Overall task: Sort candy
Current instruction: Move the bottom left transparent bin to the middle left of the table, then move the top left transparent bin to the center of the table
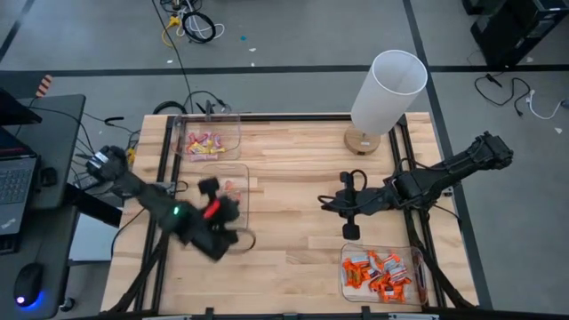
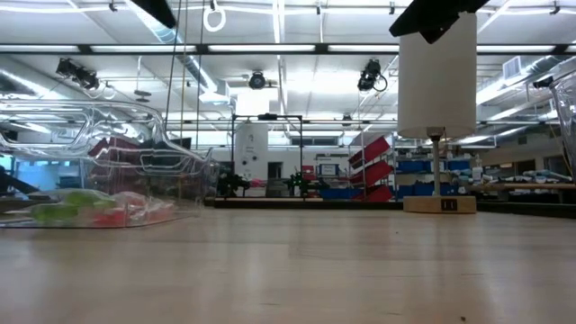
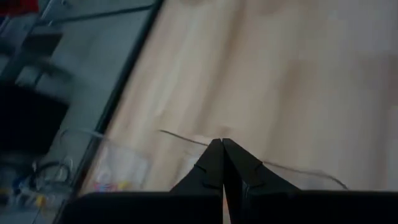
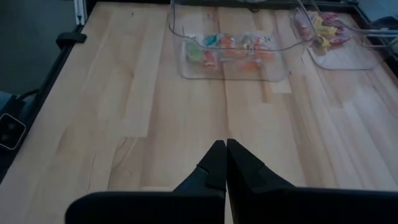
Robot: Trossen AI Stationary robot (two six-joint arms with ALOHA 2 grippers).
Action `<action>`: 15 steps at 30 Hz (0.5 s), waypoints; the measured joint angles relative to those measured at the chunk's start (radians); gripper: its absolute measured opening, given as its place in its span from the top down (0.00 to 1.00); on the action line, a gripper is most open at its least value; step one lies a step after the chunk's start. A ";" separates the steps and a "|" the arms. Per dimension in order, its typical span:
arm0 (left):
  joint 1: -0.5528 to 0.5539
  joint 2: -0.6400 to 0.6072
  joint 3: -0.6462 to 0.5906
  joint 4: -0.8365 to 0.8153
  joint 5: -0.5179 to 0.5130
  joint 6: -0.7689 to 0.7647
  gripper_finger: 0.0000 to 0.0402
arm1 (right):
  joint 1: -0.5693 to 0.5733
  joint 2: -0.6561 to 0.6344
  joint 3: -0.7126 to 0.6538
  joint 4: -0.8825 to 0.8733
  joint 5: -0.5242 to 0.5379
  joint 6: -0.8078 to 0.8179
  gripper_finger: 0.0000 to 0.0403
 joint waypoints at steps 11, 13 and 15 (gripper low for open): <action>0.499 -0.129 0.014 0.028 0.175 0.225 1.00 | 0.000 0.000 0.000 -0.023 -0.001 0.003 1.00; 0.577 -0.129 0.014 0.059 0.182 0.290 1.00 | 0.000 0.000 0.000 -0.023 -0.001 0.000 1.00; 0.646 -0.124 0.014 0.105 0.214 0.362 1.00 | 0.000 0.000 0.000 -0.025 -0.001 -0.001 1.00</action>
